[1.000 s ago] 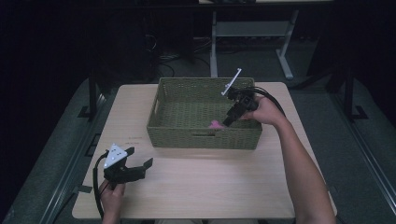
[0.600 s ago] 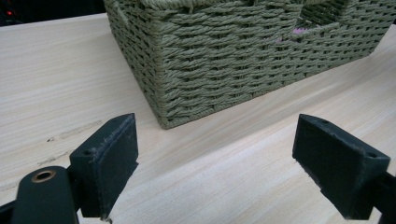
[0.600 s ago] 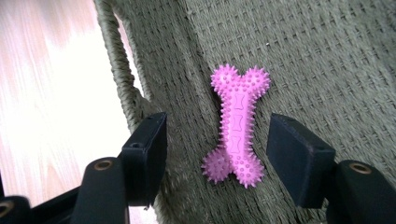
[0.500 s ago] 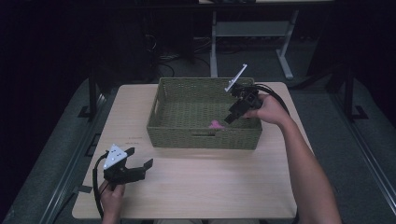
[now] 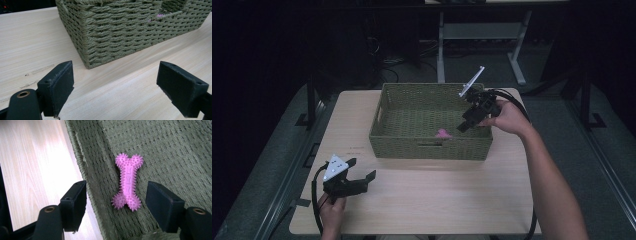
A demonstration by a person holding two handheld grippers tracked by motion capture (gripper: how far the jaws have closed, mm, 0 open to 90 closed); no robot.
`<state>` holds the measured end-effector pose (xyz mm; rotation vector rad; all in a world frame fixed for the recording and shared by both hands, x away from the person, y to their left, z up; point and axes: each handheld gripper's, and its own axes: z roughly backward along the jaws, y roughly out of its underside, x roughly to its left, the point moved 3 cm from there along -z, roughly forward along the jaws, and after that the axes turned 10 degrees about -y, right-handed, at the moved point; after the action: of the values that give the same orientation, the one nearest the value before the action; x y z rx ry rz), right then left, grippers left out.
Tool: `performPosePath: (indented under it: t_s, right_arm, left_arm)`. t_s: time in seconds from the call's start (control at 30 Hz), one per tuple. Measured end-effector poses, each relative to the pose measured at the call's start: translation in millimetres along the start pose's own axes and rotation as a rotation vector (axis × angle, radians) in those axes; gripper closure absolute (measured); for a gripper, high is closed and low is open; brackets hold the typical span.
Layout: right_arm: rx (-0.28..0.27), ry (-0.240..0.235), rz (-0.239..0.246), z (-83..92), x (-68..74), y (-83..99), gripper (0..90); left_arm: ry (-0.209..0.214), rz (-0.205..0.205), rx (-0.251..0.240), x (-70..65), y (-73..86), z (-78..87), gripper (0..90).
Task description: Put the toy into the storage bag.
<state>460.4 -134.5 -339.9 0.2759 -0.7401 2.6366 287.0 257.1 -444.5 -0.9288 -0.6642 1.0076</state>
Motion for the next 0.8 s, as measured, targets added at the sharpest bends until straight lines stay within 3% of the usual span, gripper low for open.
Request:
performPosePath:
  t_s: [0.8]
  right_arm:
    - [-0.036,0.023,-0.004,20.3,15.7,20.5,26.5]
  left_arm:
    - [-0.004,-0.004,0.000,-0.7,-0.1,-0.7,13.8]
